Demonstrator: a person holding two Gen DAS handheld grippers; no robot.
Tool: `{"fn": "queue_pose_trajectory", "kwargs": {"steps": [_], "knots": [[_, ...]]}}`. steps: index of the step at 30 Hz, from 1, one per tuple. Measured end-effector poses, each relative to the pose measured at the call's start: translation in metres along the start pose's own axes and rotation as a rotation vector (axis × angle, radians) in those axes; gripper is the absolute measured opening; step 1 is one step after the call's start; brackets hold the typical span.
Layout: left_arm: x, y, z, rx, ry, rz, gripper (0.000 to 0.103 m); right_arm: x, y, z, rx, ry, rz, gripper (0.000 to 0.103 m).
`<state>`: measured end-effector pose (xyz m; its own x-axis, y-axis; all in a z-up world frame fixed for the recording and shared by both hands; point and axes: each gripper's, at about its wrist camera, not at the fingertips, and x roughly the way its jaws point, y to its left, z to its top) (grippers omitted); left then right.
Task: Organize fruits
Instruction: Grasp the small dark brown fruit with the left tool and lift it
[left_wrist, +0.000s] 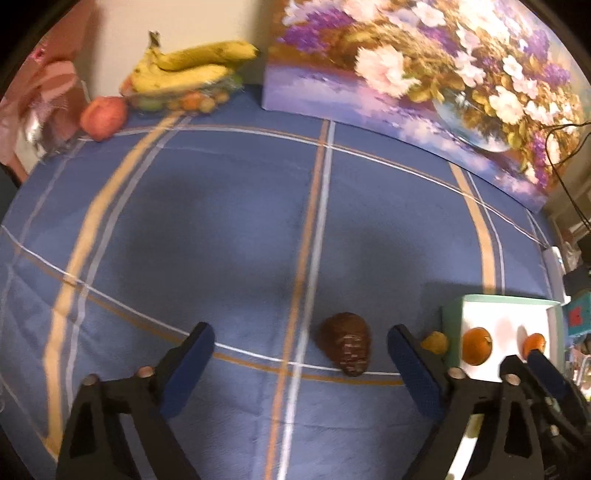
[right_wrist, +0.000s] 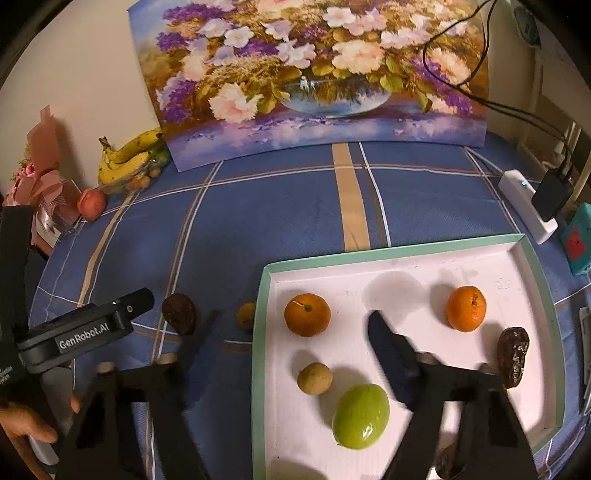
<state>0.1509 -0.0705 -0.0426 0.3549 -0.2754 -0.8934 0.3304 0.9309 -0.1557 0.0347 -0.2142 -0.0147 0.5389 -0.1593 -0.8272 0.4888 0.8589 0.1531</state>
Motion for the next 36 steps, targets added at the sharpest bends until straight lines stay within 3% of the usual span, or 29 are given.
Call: {"fn": "queue_pose_trajectory", "kwargs": {"steps": [6, 10, 12, 27, 31, 36], "knots": [[0.017, -0.014, -0.003, 0.02, 0.049, -0.024, 0.074, 0.011, -0.003, 0.0, 0.0, 0.025, 0.002, 0.058], [0.026, -0.019, -0.004, 0.03, 0.084, -0.04, 0.044, 0.012, -0.003, 0.001, -0.006, 0.027, 0.007, 0.057], [0.027, -0.019, -0.005, 0.031, 0.099, -0.056, 0.038, 0.012, 0.0, 0.002, -0.017, 0.028, 0.011, 0.054], [0.001, 0.036, 0.013, -0.072, 0.06, -0.015, 0.038, 0.03, 0.048, 0.009, -0.103, 0.088, 0.123, 0.037], [-0.004, 0.049, 0.017, -0.085, 0.049, -0.031, 0.038, 0.045, 0.062, 0.007, -0.148, 0.124, 0.08, 0.036], [-0.009, 0.055, 0.019, -0.092, 0.039, -0.047, 0.038, 0.059, 0.071, 0.005, -0.213, 0.139, -0.032, 0.034]]}}
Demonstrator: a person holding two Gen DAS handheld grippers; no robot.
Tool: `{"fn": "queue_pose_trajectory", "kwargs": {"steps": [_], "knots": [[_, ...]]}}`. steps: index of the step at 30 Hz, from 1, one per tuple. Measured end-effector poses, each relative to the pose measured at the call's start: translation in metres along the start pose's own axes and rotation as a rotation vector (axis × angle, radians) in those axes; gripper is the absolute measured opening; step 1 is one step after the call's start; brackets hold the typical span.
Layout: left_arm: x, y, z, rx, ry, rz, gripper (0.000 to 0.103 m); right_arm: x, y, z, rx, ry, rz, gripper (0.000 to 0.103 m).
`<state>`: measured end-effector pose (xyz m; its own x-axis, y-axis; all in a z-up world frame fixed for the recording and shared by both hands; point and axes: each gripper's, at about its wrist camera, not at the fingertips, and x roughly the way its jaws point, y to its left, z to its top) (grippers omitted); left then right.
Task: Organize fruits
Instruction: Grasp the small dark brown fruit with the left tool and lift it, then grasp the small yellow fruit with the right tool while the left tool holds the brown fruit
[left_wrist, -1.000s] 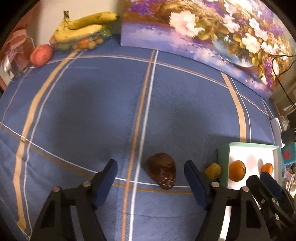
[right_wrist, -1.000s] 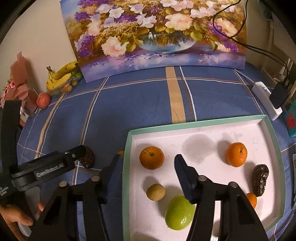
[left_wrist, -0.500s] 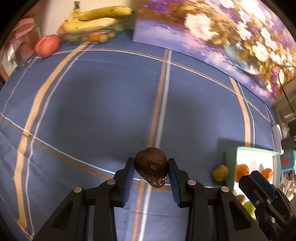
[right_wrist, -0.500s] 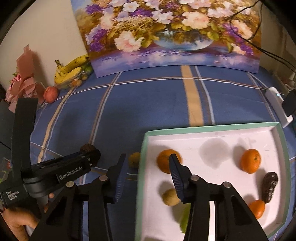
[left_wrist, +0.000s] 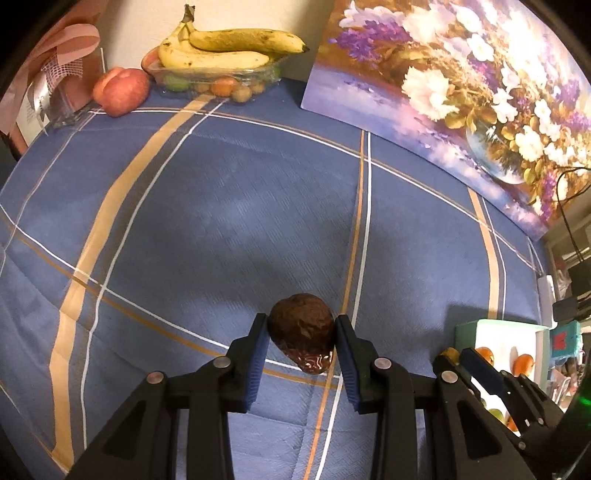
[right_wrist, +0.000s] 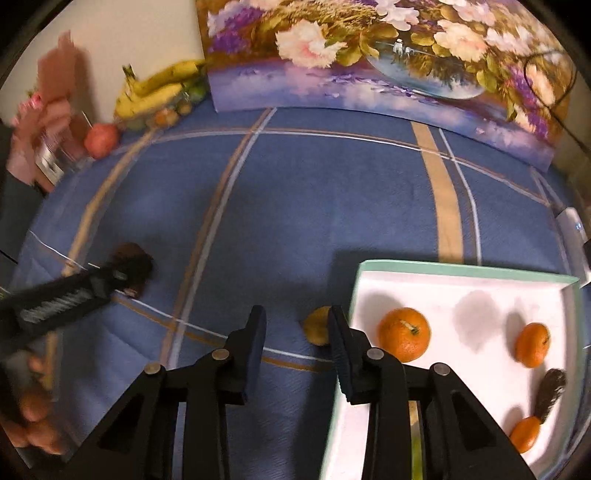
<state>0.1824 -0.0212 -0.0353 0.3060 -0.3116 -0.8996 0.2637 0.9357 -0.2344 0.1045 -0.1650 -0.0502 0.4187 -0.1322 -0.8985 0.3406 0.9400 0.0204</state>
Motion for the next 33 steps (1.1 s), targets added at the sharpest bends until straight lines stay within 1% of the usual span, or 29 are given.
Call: {"fn": "queue_pose_trajectory", "kwargs": {"steps": [3, 9, 13, 16, 18, 22, 25, 27, 30, 33], "knots": [[0.001, -0.001, 0.003, -0.003, -0.001, -0.006, 0.038, 0.002, 0.004, 0.0, -0.032, 0.0, -0.055, 0.03], [-0.004, 0.004, 0.002, -0.016, 0.001, -0.012, 0.038, 0.009, 0.016, 0.001, -0.114, 0.002, -0.162, 0.03], [-0.005, 0.005, 0.002, -0.018, 0.0, -0.014, 0.038, 0.015, 0.024, -0.002, -0.194, 0.005, -0.245, 0.03], [-0.005, 0.005, 0.002, -0.018, 0.001, -0.012, 0.038, 0.018, 0.026, -0.003, -0.216, 0.002, -0.273, 0.029], [-0.005, 0.005, 0.002, -0.021, 0.001, -0.011, 0.038, 0.02, 0.026, -0.003, -0.229, -0.005, -0.297, 0.024], [-0.004, 0.007, 0.003, -0.022, 0.002, -0.012, 0.038, 0.018, 0.024, -0.003, -0.212, -0.016, -0.282, 0.023], [-0.004, 0.007, 0.003, -0.022, 0.002, -0.01, 0.038, 0.015, 0.018, 0.0, -0.162, -0.015, -0.226, 0.023], [-0.004, 0.007, 0.003, -0.021, 0.002, -0.01, 0.038, 0.012, 0.01, 0.002, -0.098, -0.012, -0.143, 0.023], [-0.006, 0.005, 0.003, -0.018, -0.001, -0.009, 0.038, 0.007, -0.005, 0.005, 0.025, -0.012, 0.02, 0.023], [-0.008, 0.0, 0.002, -0.008, -0.005, -0.014, 0.038, 0.0, -0.01, 0.005, 0.085, -0.02, 0.107, 0.023]]}}
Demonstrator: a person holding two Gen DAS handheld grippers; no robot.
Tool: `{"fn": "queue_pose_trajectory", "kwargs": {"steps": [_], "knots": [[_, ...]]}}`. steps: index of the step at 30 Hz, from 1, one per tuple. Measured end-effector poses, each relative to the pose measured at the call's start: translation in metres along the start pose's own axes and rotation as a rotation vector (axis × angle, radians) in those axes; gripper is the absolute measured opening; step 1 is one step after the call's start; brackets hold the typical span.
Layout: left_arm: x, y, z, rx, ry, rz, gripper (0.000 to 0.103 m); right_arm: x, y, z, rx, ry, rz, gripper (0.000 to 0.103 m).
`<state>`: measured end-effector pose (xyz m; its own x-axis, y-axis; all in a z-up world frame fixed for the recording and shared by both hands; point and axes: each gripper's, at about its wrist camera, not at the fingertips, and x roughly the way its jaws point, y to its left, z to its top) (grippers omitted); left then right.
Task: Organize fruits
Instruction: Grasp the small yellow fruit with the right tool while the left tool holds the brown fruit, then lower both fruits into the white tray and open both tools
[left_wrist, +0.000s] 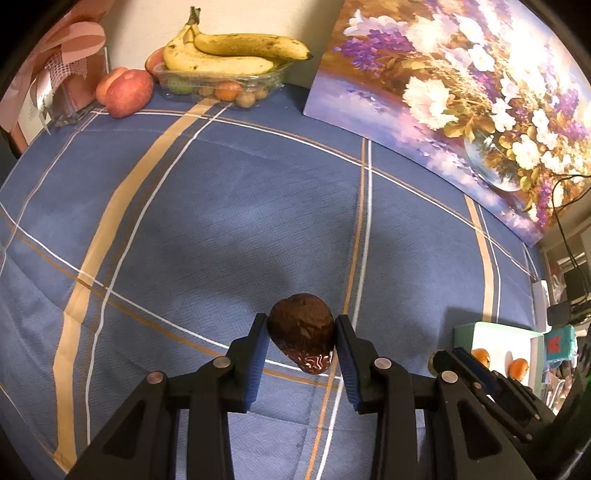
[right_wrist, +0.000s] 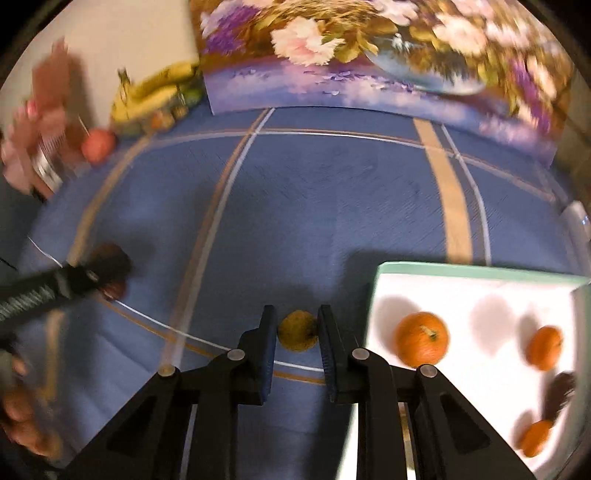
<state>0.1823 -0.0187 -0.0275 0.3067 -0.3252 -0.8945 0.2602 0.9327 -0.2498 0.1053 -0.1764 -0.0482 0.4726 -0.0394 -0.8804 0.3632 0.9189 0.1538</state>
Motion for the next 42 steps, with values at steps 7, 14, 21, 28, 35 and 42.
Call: {"fn": "queue_pose_trajectory", "kwargs": {"steps": [7, 14, 21, 28, 35, 42], "knots": [[-0.003, -0.024, -0.005, 0.041, 0.0, -0.025, 0.038, -0.025, -0.01, 0.004, 0.058, -0.03, 0.019, 0.023], [-0.005, -0.074, -0.015, 0.145, 0.008, -0.074, 0.038, -0.057, -0.06, 0.003, 0.17, -0.057, -0.123, 0.023], [-0.001, -0.137, -0.038, 0.284, 0.046, -0.133, 0.038, -0.085, -0.118, -0.01, 0.291, -0.068, -0.175, 0.023], [0.014, -0.172, -0.062, 0.377, 0.093, -0.124, 0.038, -0.097, -0.143, -0.019, 0.332, -0.084, -0.177, 0.023], [0.023, -0.182, -0.07, 0.404, 0.115, -0.11, 0.038, -0.09, -0.152, -0.027, 0.341, -0.059, -0.162, 0.024], [0.026, -0.186, -0.073, 0.419, 0.116, -0.094, 0.038, -0.067, -0.154, -0.034, 0.334, 0.006, -0.157, 0.024]]}}
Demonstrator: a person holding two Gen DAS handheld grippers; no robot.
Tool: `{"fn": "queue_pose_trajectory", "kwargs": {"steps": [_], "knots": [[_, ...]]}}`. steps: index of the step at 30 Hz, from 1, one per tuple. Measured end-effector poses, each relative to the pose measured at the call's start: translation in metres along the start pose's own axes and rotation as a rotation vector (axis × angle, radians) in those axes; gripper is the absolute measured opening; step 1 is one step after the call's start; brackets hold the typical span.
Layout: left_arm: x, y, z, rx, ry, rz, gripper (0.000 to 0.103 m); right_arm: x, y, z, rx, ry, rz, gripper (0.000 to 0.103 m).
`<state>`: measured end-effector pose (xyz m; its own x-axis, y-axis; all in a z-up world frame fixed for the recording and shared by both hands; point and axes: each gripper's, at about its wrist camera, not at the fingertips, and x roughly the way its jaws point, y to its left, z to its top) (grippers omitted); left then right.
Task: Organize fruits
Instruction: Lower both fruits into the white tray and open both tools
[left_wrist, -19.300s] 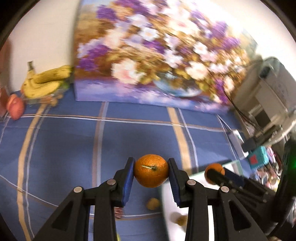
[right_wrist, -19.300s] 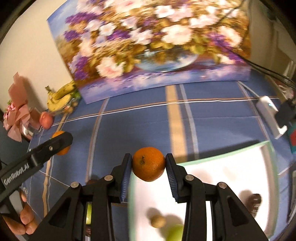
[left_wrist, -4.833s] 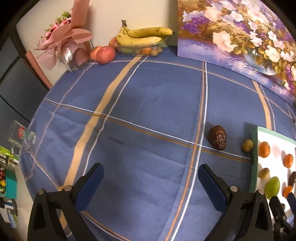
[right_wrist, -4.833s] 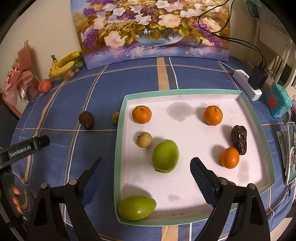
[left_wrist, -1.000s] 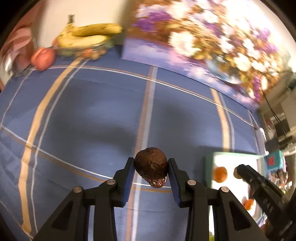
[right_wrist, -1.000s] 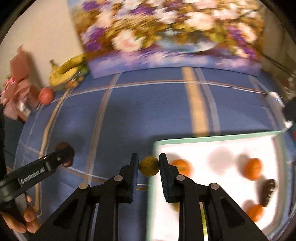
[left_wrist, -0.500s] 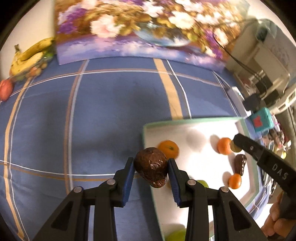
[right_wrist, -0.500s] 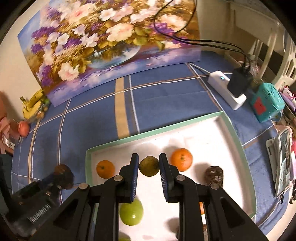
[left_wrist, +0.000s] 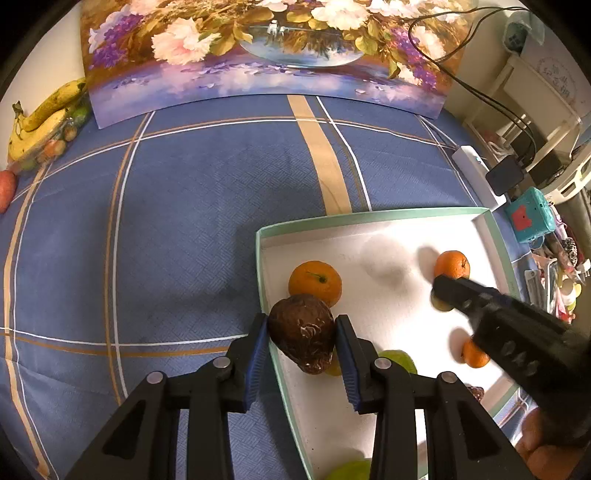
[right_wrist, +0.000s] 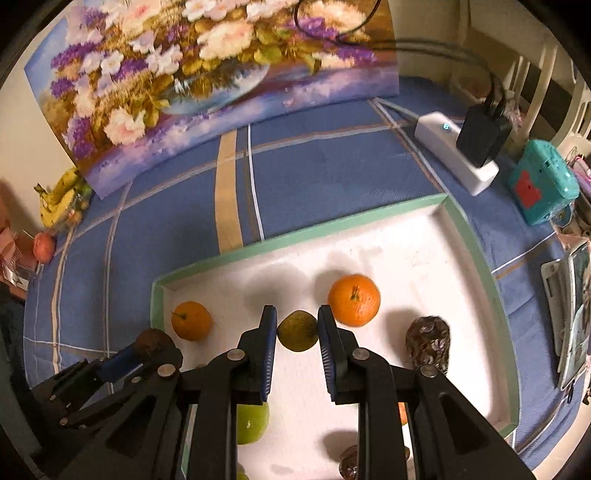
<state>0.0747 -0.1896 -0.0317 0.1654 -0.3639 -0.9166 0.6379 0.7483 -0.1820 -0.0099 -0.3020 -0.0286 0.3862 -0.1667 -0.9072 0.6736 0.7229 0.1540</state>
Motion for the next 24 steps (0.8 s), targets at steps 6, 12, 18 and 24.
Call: {"fn": "queue_pose_trajectory", "kwargs": {"steps": [6, 12, 18, 24], "knots": [[0.001, -0.002, 0.002, 0.01, 0.001, 0.004, 0.04, 0.02, -0.002, -0.006, 0.0, 0.063, -0.008, 0.024], [0.001, -0.002, 0.002, 0.01, 0.004, -0.003, 0.043, 0.025, -0.002, -0.01, 0.0, 0.076, -0.011, 0.024], [0.001, -0.001, 0.0, 0.009, 0.012, 0.0, 0.051, 0.025, -0.002, -0.009, 0.003, 0.079, -0.011, 0.025], [-0.004, 0.01, -0.001, -0.028, 0.009, -0.006, 0.061, 0.025, 0.001, -0.008, 0.001, 0.085, -0.02, 0.025]]}}
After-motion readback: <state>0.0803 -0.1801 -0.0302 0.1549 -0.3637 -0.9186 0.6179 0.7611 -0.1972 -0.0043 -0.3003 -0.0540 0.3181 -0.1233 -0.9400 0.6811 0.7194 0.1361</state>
